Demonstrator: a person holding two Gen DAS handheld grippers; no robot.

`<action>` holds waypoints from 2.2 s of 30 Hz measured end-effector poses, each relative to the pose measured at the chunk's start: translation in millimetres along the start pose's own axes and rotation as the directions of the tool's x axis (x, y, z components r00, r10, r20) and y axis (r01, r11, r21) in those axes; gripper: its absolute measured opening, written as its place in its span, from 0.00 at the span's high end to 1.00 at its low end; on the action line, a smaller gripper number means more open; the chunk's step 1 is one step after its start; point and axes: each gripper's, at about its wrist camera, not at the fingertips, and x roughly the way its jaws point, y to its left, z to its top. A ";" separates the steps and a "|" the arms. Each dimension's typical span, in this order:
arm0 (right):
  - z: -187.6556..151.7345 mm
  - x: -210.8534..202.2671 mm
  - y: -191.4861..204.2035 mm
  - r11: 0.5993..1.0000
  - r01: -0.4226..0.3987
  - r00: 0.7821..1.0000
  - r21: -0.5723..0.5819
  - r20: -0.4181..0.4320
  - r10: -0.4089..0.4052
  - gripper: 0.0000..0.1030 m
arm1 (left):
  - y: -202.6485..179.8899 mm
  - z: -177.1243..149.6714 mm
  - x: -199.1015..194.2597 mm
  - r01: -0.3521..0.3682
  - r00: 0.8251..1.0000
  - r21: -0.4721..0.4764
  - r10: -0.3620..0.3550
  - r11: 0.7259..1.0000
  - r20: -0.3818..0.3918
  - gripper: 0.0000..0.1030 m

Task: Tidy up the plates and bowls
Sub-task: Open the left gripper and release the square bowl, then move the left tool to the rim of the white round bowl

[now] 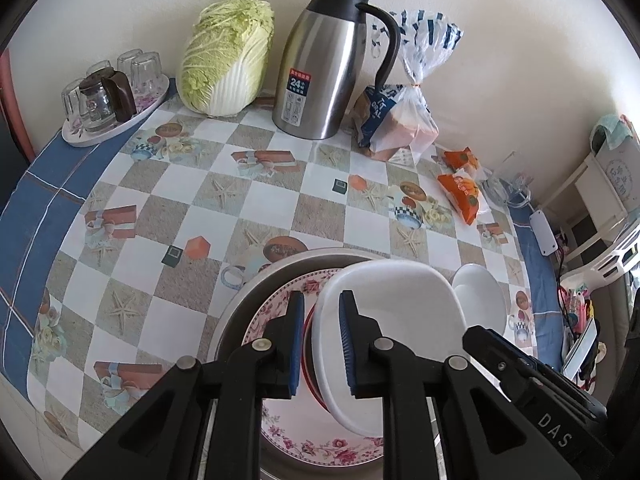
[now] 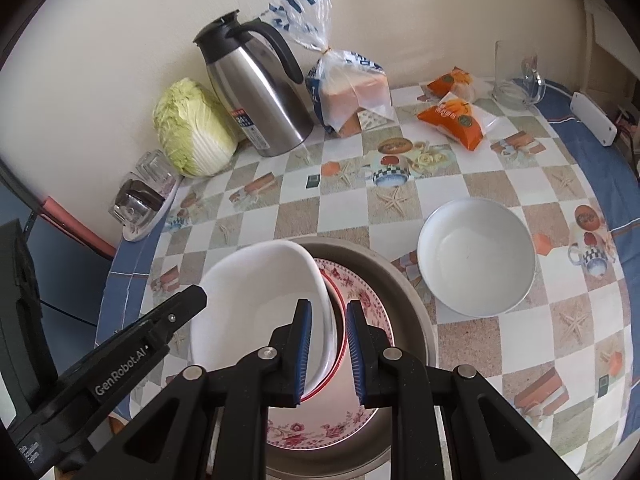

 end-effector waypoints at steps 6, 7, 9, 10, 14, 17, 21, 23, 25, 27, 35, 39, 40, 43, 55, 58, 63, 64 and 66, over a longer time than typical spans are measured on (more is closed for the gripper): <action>2.1 -3.1 -10.7 1.000 0.018 1.000 0.024 -0.011 -0.018 0.45 | 6.8 3.4 -9.3 -0.026 0.999 -0.029 0.027 0.999 0.047 0.47; 2.5 -4.2 -11.5 0.999 0.024 1.000 0.022 -0.008 -0.024 0.35 | 8.8 3.9 -9.9 -0.032 0.998 -0.037 0.034 0.999 0.053 0.45; 3.0 -7.0 -12.8 0.999 0.040 0.999 0.015 -0.002 -0.040 0.32 | 12.4 4.4 -9.4 -0.053 0.997 -0.054 0.056 0.997 0.058 0.34; 3.3 -7.8 -13.6 0.999 0.045 0.999 0.012 -0.003 -0.045 0.30 | 14.4 4.6 -8.5 -0.068 0.996 -0.063 0.072 0.996 0.059 0.25; 4.0 -8.9 -15.7 0.999 0.054 0.999 0.000 -0.001 -0.054 0.18 | 20.8 3.9 -6.5 -0.107 0.991 -0.092 0.113 0.990 0.067 0.22; 5.1 -8.0 -15.6 0.998 0.063 0.998 -0.019 -0.001 -0.063 0.14 | 23.7 2.5 -6.1 -0.164 0.981 -0.107 0.174 0.981 0.091 0.09; 6.9 -9.7 -17.6 0.996 0.078 0.997 -0.032 0.009 -0.078 0.07 | 28.1 2.7 -9.3 -0.211 0.967 -0.126 0.225 0.969 0.118 0.09; 8.6 -14.7 -20.8 0.997 0.074 0.997 -0.031 0.024 -0.074 0.07 | 30.5 2.8 -9.8 -0.223 0.964 -0.140 0.240 0.965 0.118 0.09; 10.7 -19.6 -24.5 0.997 0.074 0.997 -0.027 0.039 -0.073 0.06 | 31.5 3.1 -9.4 -0.228 0.963 -0.143 0.244 0.963 0.113 0.08; 13.2 -23.8 -29.0 0.997 0.074 0.996 -0.020 0.051 -0.073 0.03 | 30.7 2.8 -10.4 -0.232 0.961 -0.145 0.249 0.962 0.116 0.08; 26.6 -48.6 -60.7 0.995 0.082 0.990 0.051 0.114 -0.088 0.02 | 18.9 4.9 -19.2 -0.207 0.960 -0.127 0.226 0.970 0.166 0.08; 33.5 -62.1 -83.0 0.992 0.077 0.986 0.095 0.142 -0.090 0.02 | 12.9 7.3 -20.7 -0.162 0.969 -0.127 0.182 0.979 0.167 0.08; 35.1 -66.4 -90.3 0.990 0.086 0.983 0.110 0.152 -0.102 0.02 | 12.0 8.1 -21.4 -0.148 0.971 -0.134 0.169 0.980 0.168 0.08; 35.3 -73.7 -107.0 0.981 0.133 0.974 0.140 0.167 -0.156 0.02 | 8.0 10.8 -23.1 -0.118 0.975 -0.142 0.141 0.983 0.170 0.08; 37.9 -76.6 -153.0 0.956 0.227 0.954 0.188 0.152 -0.257 0.02 | -38.4 32.8 -34.2 -0.020 0.984 -0.027 0.025 0.999 0.174 0.08; 36.7 -73.6 -156.5 0.951 0.246 0.953 0.186 0.135 -0.273 0.02 | -51.6 35.3 -36.2 0.032 0.981 0.017 -0.035 0.999 0.193 0.08; 34.9 -63.4 -168.4 0.947 0.243 0.958 0.211 0.099 -0.268 0.02 | -76.2 38.5 -31.3 0.057 0.981 0.093 -0.073 0.994 0.182 0.08; 34.2 -58.5 -172.2 0.944 0.246 0.959 0.219 0.082 -0.270 0.02 | -80.3 39.3 -29.7 0.071 0.981 0.102 -0.088 0.992 0.173 0.08; 32.8 -50.8 -177.0 0.941 0.249 0.961 0.231 0.060 -0.269 0.02 | -89.5 40.9 -21.3 0.116 0.983 0.119 -0.131 0.986 0.127 0.08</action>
